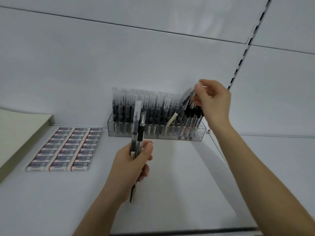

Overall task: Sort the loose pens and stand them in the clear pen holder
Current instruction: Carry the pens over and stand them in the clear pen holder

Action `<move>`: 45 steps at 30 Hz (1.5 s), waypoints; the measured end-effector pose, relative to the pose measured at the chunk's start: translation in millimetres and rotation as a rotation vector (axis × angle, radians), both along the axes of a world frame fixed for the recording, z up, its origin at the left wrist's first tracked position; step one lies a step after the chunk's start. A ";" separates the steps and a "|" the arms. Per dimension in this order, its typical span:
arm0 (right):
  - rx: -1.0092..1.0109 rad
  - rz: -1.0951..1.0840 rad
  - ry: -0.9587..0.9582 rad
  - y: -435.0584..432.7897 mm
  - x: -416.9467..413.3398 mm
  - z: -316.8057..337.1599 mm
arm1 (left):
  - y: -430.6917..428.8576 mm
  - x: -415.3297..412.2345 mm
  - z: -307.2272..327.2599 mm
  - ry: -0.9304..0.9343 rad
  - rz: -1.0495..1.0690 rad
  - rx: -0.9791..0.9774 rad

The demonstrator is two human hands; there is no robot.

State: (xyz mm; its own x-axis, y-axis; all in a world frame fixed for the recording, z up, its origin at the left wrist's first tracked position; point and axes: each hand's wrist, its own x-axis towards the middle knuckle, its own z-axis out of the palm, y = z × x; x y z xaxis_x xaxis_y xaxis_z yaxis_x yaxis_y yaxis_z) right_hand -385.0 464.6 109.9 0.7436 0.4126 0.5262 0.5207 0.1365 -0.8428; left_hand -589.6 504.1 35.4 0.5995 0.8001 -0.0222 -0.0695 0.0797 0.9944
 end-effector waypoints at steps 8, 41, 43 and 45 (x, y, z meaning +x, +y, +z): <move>-0.101 -0.001 -0.189 24.1 -2.1 -8.5 | 3.9 -5.2 -1.6 0.009 0.037 0.032; -0.337 0.112 -0.208 28.3 -4.4 -35.4 | 7.1 -4.4 0.3 -0.054 0.051 0.031; -0.350 0.102 -0.202 27.9 -3.5 -34.7 | 5.8 -3.1 0.5 -0.067 0.048 0.038; -0.366 0.082 -0.186 27.0 -1.7 -35.3 | 4.6 -2.9 1.0 -0.086 0.049 0.049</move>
State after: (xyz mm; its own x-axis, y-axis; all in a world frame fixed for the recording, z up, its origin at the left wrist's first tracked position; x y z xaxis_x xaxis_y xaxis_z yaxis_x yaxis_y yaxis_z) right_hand -386.8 491.6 74.6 0.6061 0.6517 0.4560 0.6688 -0.1072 -0.7357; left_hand -592.5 508.7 36.4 0.5574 0.8276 0.0671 -0.1570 0.0258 0.9873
